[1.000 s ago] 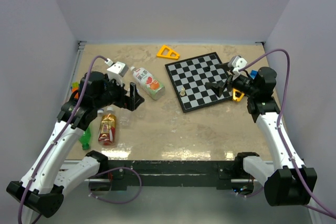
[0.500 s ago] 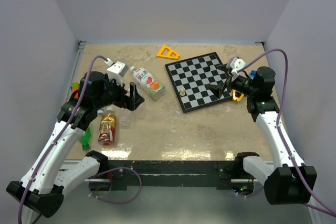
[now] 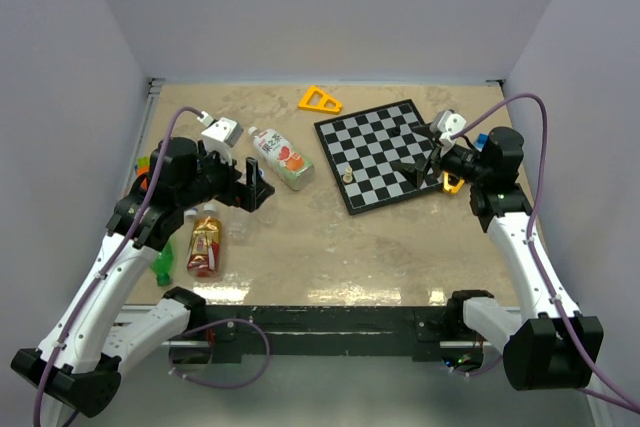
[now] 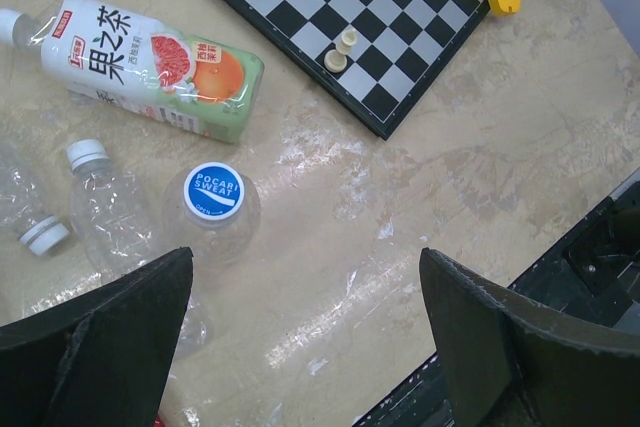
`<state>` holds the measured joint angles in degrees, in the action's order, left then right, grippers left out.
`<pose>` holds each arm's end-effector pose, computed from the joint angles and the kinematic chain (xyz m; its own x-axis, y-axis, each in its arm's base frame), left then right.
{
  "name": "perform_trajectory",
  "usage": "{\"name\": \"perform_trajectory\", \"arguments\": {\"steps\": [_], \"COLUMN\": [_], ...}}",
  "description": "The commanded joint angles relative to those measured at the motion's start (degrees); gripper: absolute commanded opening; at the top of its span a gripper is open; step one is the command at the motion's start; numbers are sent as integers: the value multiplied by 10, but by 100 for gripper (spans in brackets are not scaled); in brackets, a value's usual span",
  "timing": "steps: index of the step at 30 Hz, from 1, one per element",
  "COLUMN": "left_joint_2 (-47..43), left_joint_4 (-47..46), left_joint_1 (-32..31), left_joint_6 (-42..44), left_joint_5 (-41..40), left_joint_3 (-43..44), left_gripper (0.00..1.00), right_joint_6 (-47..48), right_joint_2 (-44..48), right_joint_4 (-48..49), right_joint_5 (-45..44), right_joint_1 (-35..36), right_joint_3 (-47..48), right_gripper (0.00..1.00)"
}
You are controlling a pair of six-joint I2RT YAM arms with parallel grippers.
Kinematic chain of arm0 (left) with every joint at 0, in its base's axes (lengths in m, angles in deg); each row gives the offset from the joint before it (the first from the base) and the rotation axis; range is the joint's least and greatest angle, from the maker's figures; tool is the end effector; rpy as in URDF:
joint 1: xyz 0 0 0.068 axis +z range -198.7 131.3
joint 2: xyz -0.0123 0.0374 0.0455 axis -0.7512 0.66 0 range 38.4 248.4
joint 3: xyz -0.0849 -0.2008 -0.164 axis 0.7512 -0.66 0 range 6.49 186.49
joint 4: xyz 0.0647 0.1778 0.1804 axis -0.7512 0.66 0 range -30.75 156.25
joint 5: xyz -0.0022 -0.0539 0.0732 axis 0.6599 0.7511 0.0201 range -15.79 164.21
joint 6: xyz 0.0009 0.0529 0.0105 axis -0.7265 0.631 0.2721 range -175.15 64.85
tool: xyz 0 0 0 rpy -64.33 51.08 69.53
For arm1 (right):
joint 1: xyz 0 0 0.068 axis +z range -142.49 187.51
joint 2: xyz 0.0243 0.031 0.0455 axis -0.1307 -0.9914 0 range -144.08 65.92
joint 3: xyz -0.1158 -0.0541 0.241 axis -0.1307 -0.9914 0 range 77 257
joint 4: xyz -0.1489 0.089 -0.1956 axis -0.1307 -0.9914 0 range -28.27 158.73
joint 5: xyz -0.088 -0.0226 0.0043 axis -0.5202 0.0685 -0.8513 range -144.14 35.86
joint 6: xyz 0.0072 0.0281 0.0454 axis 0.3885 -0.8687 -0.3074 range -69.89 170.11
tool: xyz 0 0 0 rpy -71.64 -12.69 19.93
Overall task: Unscrew the bottle caps
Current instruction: Pick up the plastic bottle at the center of the board.
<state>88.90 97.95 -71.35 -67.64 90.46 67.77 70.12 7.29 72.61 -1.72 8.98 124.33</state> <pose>0.1595 -0.0774 0.3712 -0.5513 0.0051 -0.8343 0.4903 0.8111 -0.3190 0.2287 0.0340 0.3375 0.1529 -0.2048 -0.9668 -0.7971 0.5527 -0.2432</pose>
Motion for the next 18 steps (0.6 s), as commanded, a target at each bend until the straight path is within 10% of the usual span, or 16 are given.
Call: {"name": "perform_trajectory", "arguments": {"steps": [1, 18], "left_joint_2": [-5, 24], "left_joint_4": [-13, 10], "left_joint_1": [-3, -12], "left_joint_6": [-6, -10], "left_joint_5": [2, -3], "left_joint_3": [4, 20], "left_gripper": [100, 99], "right_joint_6": [11, 13], "right_joint_2": [2, -8], "right_joint_4": [5, 3], "right_joint_5": [16, 21], "right_joint_1": [-1, 0], "right_joint_3": [4, 4], "right_gripper": [98, 98]}}
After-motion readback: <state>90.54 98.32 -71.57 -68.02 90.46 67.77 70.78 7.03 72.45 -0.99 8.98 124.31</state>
